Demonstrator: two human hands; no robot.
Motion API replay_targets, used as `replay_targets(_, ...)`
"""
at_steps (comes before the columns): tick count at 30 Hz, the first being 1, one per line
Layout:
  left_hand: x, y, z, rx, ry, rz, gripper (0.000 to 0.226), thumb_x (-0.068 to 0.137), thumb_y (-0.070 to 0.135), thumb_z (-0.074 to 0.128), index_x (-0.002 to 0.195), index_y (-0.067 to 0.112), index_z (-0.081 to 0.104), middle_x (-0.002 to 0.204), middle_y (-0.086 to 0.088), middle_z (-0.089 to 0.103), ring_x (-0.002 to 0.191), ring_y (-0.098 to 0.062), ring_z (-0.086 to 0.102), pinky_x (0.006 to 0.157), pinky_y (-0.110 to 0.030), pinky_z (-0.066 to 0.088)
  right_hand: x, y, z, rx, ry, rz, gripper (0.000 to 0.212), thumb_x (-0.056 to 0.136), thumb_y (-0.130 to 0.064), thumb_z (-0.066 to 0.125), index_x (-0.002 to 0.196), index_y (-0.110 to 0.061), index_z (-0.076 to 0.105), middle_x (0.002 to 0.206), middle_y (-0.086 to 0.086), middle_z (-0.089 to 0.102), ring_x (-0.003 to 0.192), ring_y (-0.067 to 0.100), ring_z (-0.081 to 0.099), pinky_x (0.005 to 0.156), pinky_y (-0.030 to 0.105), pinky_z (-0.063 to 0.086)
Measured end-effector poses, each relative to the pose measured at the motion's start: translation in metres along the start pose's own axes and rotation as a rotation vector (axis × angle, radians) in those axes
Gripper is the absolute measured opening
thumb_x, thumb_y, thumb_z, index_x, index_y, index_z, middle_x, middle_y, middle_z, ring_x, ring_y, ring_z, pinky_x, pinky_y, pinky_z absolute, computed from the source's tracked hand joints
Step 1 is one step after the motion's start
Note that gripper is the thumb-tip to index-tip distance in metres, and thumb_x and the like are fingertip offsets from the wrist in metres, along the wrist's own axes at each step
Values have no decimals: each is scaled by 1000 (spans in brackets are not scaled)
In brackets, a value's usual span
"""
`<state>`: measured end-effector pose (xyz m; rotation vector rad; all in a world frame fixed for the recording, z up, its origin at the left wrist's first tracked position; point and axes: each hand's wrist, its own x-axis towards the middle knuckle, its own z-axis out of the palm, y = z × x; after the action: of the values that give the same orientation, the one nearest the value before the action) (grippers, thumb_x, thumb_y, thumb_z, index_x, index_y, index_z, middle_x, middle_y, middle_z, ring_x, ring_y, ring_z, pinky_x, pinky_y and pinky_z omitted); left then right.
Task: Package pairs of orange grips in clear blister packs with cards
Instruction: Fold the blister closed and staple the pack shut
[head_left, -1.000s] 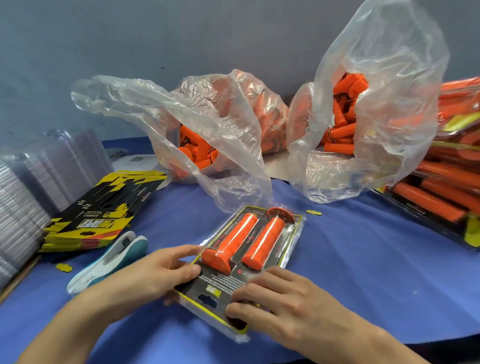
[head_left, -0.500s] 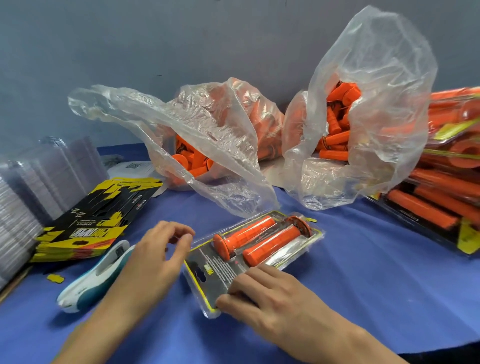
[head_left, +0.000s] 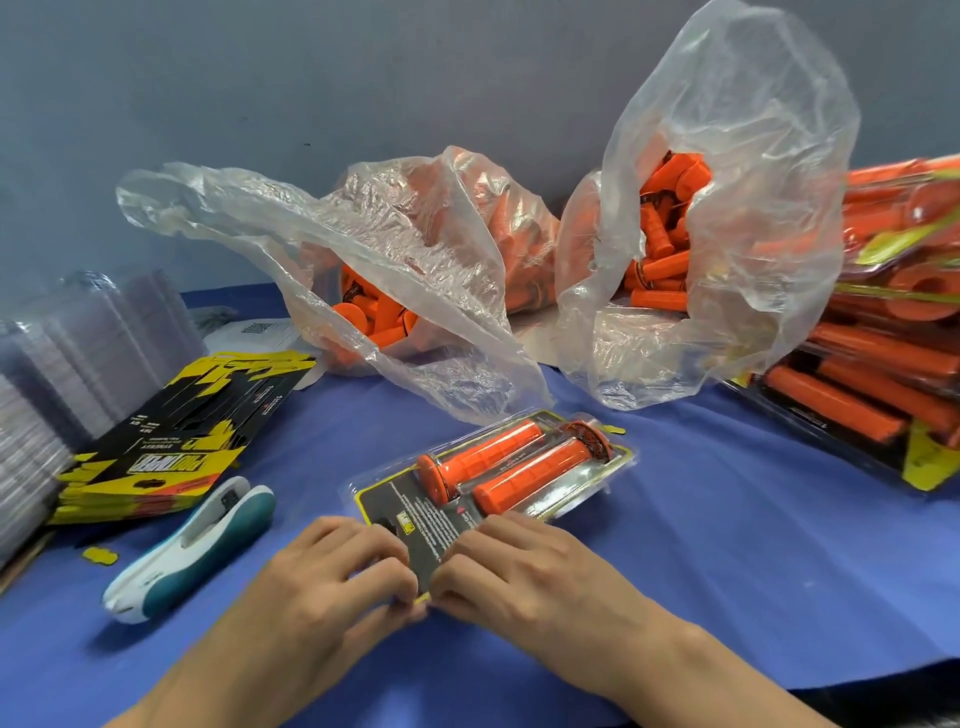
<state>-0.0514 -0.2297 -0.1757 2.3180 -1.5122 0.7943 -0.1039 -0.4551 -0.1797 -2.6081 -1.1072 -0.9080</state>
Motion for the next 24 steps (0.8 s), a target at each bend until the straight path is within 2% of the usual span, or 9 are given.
replay_targets(3,-7,-10,-6,-27,-28,-30,16,95,38,61,84,26,59,94,11,61,85,-11,56,79,-25,45,-1,4,2,-28,-21,-7,17,102,-11,51,102,-16,67,91,-1,61,77,20,52,72,32,46)
replay_targets(7,-17,-26,-17,-40,-86,-136,17,94,37,60,84,24,60,100,15,60,92,-14,61,79,-36,48,-1,15,0,-60,-30,74,13,100,-13,56,106,-16,67,95,0,61,80,21,54,72,35,48)
replay_targets(11,-14,-20,-15,55,-102,-187,11,93,35,55,88,25,59,98,14,57,94,-13,57,87,-29,42,2,16,5,-86,-63,76,17,95,-9,61,109,-15,67,96,2,61,80,22,55,72,34,48)
replay_targets(14,-2,-2,-3,148,-73,-200,18,94,35,52,90,22,64,90,8,60,84,-19,60,80,-32,44,5,15,6,-90,-54,67,18,93,-9,62,109,-15,68,94,2,62,78,22,56,71,33,48)
replay_targets(18,6,12,7,212,-63,-220,25,98,34,47,92,21,67,84,4,58,74,-21,56,65,-36,48,7,9,8,-83,-59,38,21,100,-12,52,112,-14,69,92,2,61,77,21,56,70,33,48)
replay_targets(24,3,6,1,172,-104,-230,24,96,35,48,83,23,64,80,8,59,71,-19,57,63,-29,40,3,11,6,-74,-67,60,13,98,-13,58,105,-16,68,92,0,60,78,20,55,70,31,47)
